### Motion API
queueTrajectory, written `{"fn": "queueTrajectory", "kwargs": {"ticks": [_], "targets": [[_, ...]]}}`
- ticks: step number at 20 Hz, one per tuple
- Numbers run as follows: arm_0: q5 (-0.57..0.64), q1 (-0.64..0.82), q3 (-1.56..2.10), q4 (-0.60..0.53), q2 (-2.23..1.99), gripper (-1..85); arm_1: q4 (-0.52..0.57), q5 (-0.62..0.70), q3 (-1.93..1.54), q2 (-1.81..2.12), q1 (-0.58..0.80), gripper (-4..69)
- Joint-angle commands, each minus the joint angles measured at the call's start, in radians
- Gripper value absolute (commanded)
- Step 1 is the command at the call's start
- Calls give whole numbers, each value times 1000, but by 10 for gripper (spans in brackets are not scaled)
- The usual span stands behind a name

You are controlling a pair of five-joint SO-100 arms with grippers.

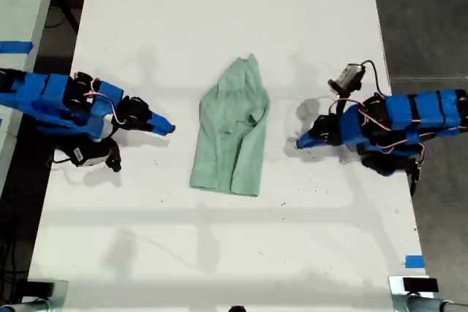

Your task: Fold t shirt

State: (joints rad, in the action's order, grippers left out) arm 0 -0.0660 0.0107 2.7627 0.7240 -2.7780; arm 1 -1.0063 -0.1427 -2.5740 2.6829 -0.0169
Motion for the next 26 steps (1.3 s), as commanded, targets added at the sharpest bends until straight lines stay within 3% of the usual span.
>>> {"fn": "queueTrajectory", "kwargs": {"ticks": [1, 10, 13, 16, 20, 23, 24, 26], "targets": [[-48, -100, -419, 34, 511, 136, 21, -20, 517, -653, -100, 140], [-48, -175, -1040, 201, 1281, 146, -258, -49, 1347, -1394, -222, 172], [-51, -170, -1252, 307, 1477, 148, -267, -87, 1368, -1445, -250, 164], [-100, -198, -1459, 403, 1644, 145, -279, -120, 1365, -1465, -276, -13], [-183, -250, -1586, 434, 1732, 140, -327, -147, 1362, -1468, -291, -12], [-164, -250, -1589, 448, 1735, 120, -328, -149, 1365, -1470, -296, -12], [-115, -249, -1606, 449, 1746, 11, -328, -149, 1365, -1471, -296, -12], [-112, -253, -1629, 462, 1763, -3, -328, -149, 1370, -1474, -296, -12]]}}
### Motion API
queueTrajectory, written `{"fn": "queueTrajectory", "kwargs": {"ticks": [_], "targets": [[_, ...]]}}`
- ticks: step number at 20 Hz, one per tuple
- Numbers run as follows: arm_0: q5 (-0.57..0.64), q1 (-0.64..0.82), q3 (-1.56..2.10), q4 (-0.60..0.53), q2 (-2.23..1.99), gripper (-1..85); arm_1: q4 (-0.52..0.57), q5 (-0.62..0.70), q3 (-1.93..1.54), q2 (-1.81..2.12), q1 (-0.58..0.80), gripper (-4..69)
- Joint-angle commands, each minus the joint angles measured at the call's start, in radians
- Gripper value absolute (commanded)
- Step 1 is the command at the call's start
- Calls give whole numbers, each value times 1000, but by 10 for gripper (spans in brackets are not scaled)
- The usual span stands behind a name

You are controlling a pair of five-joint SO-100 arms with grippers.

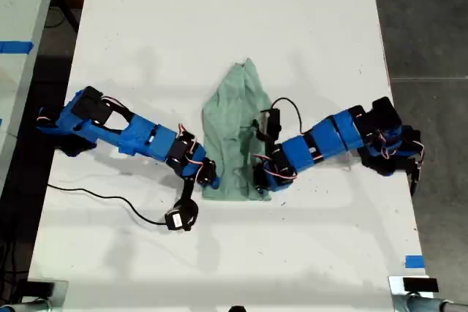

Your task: Fold t shirt

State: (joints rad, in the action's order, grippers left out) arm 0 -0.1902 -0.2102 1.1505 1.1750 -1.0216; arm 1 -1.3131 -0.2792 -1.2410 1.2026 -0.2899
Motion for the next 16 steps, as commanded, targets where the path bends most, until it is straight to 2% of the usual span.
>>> {"fn": "queueTrajectory", "kwargs": {"ticks": [1, 5, 8, 13, 16], "targets": [[20, -34, -26, 12, 8, -3, -21, -11, 43, 6, -23, -12], [34, -43, -138, 106, -12, -3, -54, 17, 126, 9, -23, -12], [81, -3, -160, 133, -117, -3, -206, 109, 279, 54, 26, -12], [121, 199, -152, 279, -365, -3, -195, 322, 183, 345, 258, -12], [161, 360, -152, 302, -476, -3, -196, 425, 183, 408, 414, -12]]}}
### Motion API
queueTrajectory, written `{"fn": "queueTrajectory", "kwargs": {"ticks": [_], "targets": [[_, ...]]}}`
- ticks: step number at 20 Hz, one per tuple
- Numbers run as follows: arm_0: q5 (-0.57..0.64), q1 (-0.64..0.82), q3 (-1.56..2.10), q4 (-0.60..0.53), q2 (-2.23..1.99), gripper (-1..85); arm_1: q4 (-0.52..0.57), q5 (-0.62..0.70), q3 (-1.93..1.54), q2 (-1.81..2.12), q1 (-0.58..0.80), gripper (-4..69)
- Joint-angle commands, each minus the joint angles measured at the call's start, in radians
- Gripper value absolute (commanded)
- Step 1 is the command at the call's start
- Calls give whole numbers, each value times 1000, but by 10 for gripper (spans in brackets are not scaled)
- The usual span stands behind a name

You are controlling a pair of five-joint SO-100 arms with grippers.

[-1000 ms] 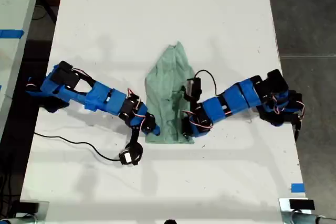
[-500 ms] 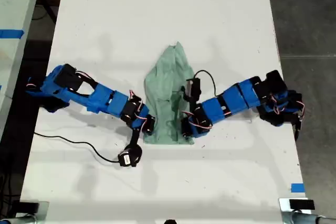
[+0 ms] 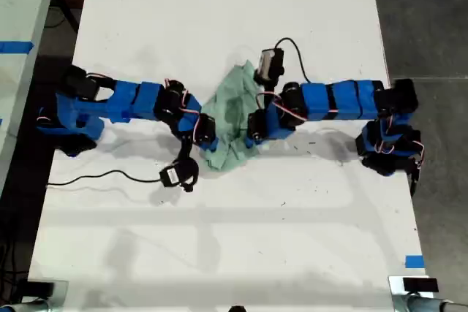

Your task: Fold t shirt

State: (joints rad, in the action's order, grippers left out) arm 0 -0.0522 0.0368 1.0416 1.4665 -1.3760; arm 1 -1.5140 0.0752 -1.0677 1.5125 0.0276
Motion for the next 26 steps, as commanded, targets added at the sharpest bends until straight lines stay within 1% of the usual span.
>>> {"fn": "queueTrajectory", "kwargs": {"ticks": [1, 3, 7, 8, 9, 10, 11, 12, 13, 15, 18, 19, 20, 21, 22, 23, 25, 26], "targets": [[34, 170, -43, 11, -137, -3, -2, 103, 12, 106, 150, -12], [77, 279, -43, 2, -130, -3, -8, 161, 15, 115, 256, -12], [224, 463, -55, -98, -21, -3, -26, 272, 18, 115, 457, -12], [238, 495, -61, -117, 8, 18, -26, 296, 17, 107, 506, -12], [244, 523, -74, -126, 35, 54, -26, 316, 17, 101, 549, 2], [261, 543, -87, -126, 57, 84, -29, 322, 17, 98, 581, 105], [290, 558, -109, -115, 72, 102, -31, 348, 17, 100, 606, 187], [314, 574, -109, -103, 66, 109, -41, 365, 26, 101, 629, 248], [327, 591, -110, -81, 49, 115, -55, 387, 43, 101, 650, 285], [344, 634, -110, -32, 0, 120, -97, 402, 58, 101, 709, 292], [360, 692, -109, 61, -89, 110, -232, 377, 26, 120, 824, 296], [377, 701, -107, 94, -129, 97, -235, 388, -40, 181, 836, 289], [411, 695, -104, 121, -179, 21, -236, 388, -115, 273, 827, 111], [402, 644, -54, 129, -273, -1, -235, 368, -196, 391, 776, 3], [387, 552, -6, 129, -379, -2, -232, 344, -264, 517, 683, 4], [360, 428, 38, 127, -479, -2, -221, 295, -341, 641, 563, 4], [259, 176, 255, 72, -681, -2, -123, 169, -569, 877, 290, 4], [190, 74, 431, -6, -801, -2, -51, 120, -732, 986, 192, 4]]}}
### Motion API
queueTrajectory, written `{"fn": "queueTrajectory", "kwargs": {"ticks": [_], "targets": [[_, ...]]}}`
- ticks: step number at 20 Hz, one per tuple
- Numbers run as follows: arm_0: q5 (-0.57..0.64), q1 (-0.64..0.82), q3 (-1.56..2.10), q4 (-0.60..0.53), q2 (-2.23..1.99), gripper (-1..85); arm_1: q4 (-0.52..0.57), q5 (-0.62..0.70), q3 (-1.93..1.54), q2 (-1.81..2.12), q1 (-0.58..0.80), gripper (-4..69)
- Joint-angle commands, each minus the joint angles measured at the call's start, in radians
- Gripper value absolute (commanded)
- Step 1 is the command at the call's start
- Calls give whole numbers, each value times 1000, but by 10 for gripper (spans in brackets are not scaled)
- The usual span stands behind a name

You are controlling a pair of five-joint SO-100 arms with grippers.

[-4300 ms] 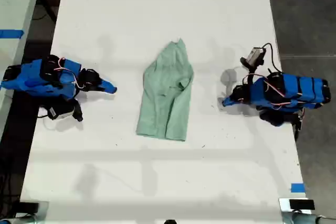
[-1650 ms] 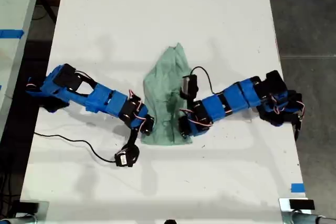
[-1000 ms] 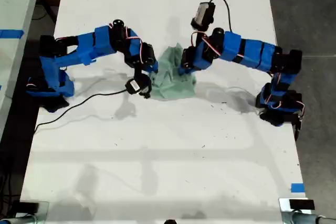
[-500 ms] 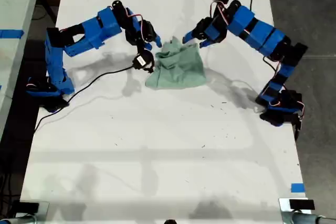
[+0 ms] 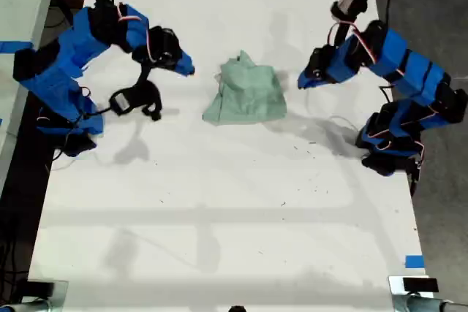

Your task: Fold t shirt

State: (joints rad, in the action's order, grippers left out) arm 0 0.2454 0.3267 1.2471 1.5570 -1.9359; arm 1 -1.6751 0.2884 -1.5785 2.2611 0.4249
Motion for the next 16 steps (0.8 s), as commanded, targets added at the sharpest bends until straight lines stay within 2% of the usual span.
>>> {"fn": "queueTrajectory", "kwargs": {"ticks": [1, 4, 6, 7, 9, 10, 11, 13, 15, 16], "targets": [[-161, -288, 419, -213, -359, -3, 187, -124, -387, 337, -270, 4], [-267, -394, 877, -445, -545, -2, 379, -202, -775, 517, -405, 4], [-284, -419, 1173, -627, -621, -1, 557, -206, -1035, 681, -460, 5], [-314, -423, 1308, -698, -686, -1, 591, -222, -1155, 798, -471, 5], [-364, -423, 1566, -805, -922, -2, 515, -259, -1342, 1085, -472, 5], [-379, -413, 1692, -807, -1095, -2, 425, -285, -1427, 1256, -468, 5], [-385, -408, 1804, -772, -1301, -2, 370, -324, -1447, 1235, -462, 5], [-413, -393, 1971, -618, -1675, -2, 371, -354, -1529, 1243, -454, 26], [-534, -414, 1965, -545, -1647, -2, 380, -256, -1532, 1241, -417, 36], [-549, -428, 1973, -529, -1671, -2, 377, -256, -1532, 1243, -400, 36]]}}
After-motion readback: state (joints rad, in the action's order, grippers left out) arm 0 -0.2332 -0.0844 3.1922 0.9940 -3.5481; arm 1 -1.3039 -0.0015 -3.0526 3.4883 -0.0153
